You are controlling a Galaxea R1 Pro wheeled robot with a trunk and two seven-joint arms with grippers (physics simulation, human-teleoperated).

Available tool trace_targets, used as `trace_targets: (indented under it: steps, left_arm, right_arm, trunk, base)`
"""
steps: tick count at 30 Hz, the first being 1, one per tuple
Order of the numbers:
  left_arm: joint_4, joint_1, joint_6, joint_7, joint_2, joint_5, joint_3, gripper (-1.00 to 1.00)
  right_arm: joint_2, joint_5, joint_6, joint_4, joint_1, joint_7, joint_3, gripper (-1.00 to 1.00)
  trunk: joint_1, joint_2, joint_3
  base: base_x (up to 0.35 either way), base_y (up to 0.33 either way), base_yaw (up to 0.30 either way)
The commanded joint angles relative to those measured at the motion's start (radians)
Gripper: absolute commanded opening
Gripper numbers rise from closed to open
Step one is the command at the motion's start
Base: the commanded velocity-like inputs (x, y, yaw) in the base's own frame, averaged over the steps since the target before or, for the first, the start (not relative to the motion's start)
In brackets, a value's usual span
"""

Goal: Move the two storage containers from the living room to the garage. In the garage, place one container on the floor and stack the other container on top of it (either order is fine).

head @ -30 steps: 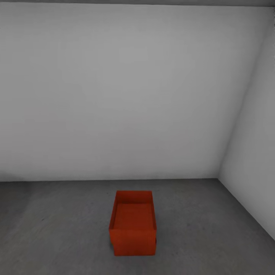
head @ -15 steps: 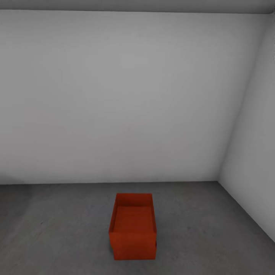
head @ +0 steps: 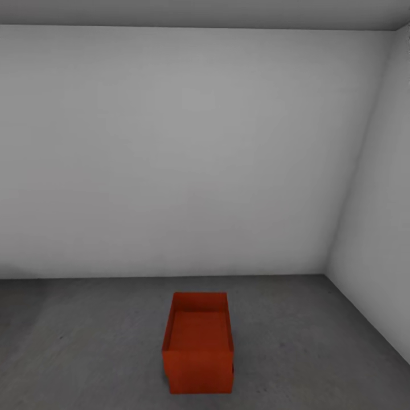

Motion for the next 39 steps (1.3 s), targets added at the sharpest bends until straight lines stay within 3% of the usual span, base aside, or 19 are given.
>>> trace_targets:
  steps: [1, 39]
  left_arm:
    - [0.0, -0.001, -0.002, 0.003, 0.0, 0.007, -0.009, 1.0]
    - [0.0, -0.001, -0.003, 0.003, 0.0, 0.007, -0.009, 1.0]
  right_arm:
    - [0.0, 0.005, -0.005, 0.003, -0.002, -0.005, 0.006, 1.0]
    - [-0.013, 0.013, -0.016, 0.002, -0.002, 0.024, 0.008, 1.0]
  trunk:
    - [0.0, -0.001, 0.0]
    - [0.0, -0.001, 0.004]
  base:
    - [0.0, 0.0, 0.0]
    - [0.0, 0.0, 0.0]
